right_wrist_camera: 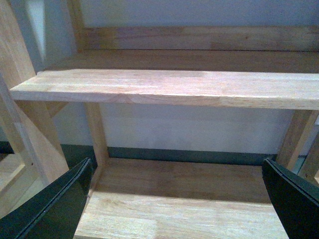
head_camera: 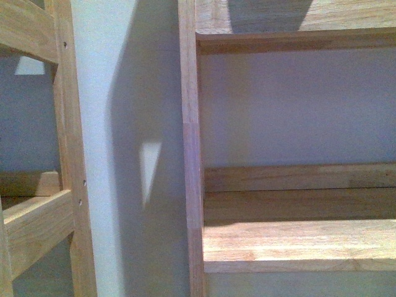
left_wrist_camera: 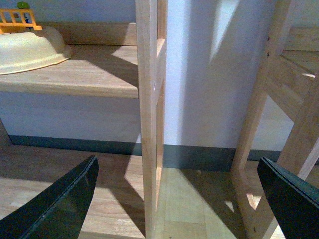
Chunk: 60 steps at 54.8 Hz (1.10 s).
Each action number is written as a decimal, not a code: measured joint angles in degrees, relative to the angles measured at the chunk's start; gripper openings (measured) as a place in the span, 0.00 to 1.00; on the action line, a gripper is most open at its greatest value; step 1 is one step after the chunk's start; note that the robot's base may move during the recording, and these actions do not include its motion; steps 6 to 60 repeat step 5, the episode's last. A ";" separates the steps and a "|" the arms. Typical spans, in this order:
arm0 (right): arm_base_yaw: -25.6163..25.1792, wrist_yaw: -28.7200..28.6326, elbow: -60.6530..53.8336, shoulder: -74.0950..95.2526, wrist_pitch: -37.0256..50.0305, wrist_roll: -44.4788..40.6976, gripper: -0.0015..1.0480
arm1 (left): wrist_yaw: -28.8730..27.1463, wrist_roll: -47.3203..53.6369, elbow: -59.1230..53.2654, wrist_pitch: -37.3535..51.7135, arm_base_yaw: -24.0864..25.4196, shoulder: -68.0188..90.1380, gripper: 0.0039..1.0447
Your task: Put away toys
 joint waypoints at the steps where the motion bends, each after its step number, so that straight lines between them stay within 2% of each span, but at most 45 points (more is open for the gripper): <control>1: 0.00 0.00 0.00 0.00 0.00 0.02 1.00 | 0.00 0.00 0.00 0.00 0.00 0.00 0.95; 60: 0.00 -0.02 0.00 0.00 0.00 0.00 1.00 | 0.00 0.00 0.00 0.00 0.00 0.00 0.95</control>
